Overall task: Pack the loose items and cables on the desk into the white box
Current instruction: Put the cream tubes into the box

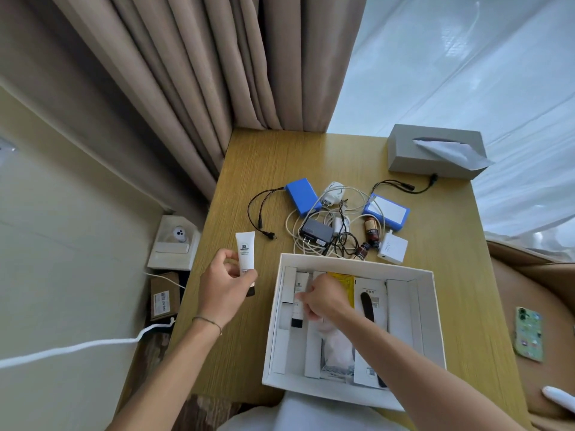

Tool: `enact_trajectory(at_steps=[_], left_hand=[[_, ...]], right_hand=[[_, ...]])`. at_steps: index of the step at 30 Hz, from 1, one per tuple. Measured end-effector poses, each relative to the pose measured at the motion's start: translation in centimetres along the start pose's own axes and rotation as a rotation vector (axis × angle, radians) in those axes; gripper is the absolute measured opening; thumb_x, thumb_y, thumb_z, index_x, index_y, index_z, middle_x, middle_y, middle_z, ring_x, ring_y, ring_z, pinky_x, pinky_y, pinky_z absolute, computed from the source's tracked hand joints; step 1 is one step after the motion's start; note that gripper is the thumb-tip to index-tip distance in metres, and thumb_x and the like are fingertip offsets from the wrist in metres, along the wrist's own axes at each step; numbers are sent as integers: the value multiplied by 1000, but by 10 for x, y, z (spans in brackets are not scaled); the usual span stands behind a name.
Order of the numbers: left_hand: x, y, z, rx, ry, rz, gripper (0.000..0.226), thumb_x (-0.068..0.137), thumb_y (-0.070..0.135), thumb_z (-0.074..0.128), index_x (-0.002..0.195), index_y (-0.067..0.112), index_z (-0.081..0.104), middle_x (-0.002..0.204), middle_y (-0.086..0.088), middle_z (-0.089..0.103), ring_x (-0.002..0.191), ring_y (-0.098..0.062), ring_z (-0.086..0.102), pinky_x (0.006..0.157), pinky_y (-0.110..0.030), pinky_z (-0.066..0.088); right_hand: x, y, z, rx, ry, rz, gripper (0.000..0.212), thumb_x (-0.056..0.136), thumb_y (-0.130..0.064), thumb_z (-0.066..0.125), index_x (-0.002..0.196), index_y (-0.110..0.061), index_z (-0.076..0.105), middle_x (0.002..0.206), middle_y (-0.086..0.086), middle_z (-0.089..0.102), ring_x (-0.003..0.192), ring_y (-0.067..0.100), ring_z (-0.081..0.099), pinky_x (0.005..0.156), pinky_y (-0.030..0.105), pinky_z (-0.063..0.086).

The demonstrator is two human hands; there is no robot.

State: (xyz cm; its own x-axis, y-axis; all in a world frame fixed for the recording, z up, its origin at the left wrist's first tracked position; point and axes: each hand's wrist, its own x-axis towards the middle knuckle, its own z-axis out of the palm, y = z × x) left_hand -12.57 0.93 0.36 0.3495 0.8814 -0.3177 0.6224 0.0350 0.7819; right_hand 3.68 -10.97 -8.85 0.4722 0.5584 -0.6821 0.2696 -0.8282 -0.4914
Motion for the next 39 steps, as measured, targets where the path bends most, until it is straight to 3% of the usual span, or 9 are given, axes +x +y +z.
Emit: enact_trajectory(at_steps=[8,12,15,17,22,25,27,33,39], left_hand=[[-25,19,-1,-69,-90,48,33,81,24,77,106,32,58,79,11,75,67,0,69,51,-9,49],[-34,24,6,-52,-199,77,37,82,26,76,114,33,57,83,6,75,73,-6,71,63,-26,59],[-36,25,11,46,-308,131,29,86,24,74,112,32,65,89,9,72,77,-1,66,63,-21,56],[-36,26,14,111,-353,154,20,86,24,74,103,33,70,87,11,70,76,1,64,60,-18,53],[-36,32,25,51,-313,146,24,79,21,81,98,28,68,86,6,69,73,-3,65,60,-17,54],[-34,33,33,-5,-306,143,24,76,22,83,94,24,67,82,-2,69,69,-12,64,63,-26,56],[-34,33,38,-22,-334,136,32,76,20,84,101,25,65,85,-2,71,74,-23,67,68,-36,60],[-30,25,41,91,-139,200,29,85,30,74,112,30,62,90,14,69,71,-3,67,67,-25,58],[-20,11,32,156,-70,175,26,85,20,73,110,26,65,92,12,66,78,-2,63,63,-14,48]], right_hand=[[0,-5,-4,-233,132,-151,27,92,-25,66,73,-6,69,73,8,71,70,25,68,64,37,57],[-8,-6,-16,247,67,-192,27,94,-20,61,74,-8,72,58,5,67,53,15,61,56,39,54],[-25,-10,-37,762,-87,-254,45,101,-43,52,78,-13,75,65,10,71,52,18,63,48,28,49],[-35,-10,-50,865,-184,-235,56,100,-56,45,82,-15,78,78,15,74,60,22,67,49,25,50],[-53,3,-56,670,-277,-309,33,100,-37,58,93,-11,78,80,7,74,68,18,65,58,27,53],[-63,14,-55,627,-386,-362,23,99,-30,64,88,-16,78,76,-6,67,73,11,61,65,28,54],[-69,19,-54,602,-435,-380,17,96,-29,68,88,-17,78,80,2,67,75,16,60,66,26,52],[-58,27,-35,435,-322,-141,33,84,-37,80,56,-22,72,53,-3,57,49,10,51,55,22,46],[-25,18,-14,456,-223,106,49,84,-40,80,52,-20,48,50,1,48,39,15,46,49,26,44]])
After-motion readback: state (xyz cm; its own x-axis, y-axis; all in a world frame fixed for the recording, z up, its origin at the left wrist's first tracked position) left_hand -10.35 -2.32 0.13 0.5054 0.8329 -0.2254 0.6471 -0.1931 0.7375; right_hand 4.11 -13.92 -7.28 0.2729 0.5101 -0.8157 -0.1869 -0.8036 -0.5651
